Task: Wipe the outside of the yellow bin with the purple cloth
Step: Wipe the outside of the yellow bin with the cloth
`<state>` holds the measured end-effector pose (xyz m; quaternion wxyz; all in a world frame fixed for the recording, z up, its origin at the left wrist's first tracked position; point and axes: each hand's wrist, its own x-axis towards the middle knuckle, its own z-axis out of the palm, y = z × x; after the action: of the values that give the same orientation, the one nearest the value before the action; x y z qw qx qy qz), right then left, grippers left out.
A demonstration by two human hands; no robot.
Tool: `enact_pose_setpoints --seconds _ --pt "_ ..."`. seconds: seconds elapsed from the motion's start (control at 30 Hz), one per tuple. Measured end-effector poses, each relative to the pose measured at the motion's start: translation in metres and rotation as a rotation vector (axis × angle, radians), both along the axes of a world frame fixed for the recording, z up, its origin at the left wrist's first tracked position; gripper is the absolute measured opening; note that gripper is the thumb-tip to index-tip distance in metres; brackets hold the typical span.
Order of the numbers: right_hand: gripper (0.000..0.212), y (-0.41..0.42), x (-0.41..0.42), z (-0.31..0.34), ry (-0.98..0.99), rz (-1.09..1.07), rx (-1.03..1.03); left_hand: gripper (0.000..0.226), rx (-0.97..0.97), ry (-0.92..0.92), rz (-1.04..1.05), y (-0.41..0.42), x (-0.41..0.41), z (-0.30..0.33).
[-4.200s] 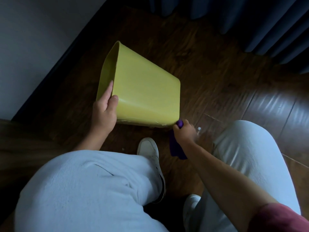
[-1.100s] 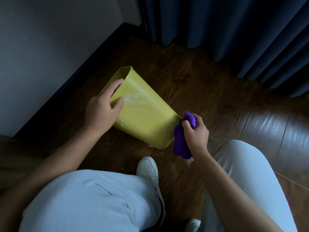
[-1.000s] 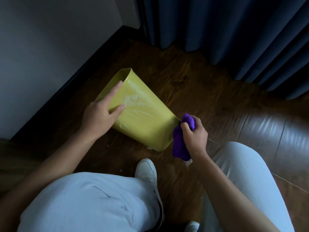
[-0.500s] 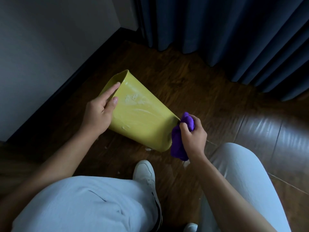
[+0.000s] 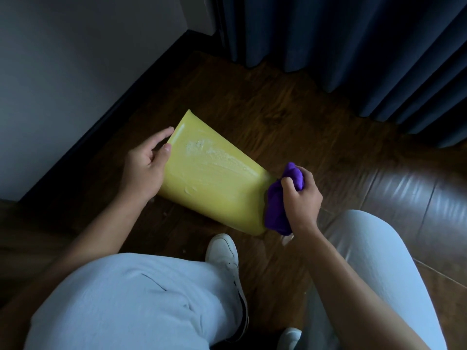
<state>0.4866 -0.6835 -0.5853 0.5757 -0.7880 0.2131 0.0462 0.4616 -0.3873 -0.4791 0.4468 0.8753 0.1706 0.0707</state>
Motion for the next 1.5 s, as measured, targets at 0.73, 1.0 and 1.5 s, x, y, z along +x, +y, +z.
enact_pose_setpoints --seconds 0.73,1.0,1.5 --pt "0.047 0.105 0.069 0.050 -0.343 0.599 -0.299 0.035 0.151 -0.200 -0.011 -0.020 -0.010 -0.010" --pt "0.050 0.020 0.033 -0.022 -0.069 0.359 -0.389 0.036 0.167 -0.133 -0.001 -0.017 -0.007 -0.008" --pt "0.040 0.080 0.051 0.082 -0.448 0.205 -0.260 0.035 0.176 -0.140 -0.016 -0.026 -0.007 -0.006"
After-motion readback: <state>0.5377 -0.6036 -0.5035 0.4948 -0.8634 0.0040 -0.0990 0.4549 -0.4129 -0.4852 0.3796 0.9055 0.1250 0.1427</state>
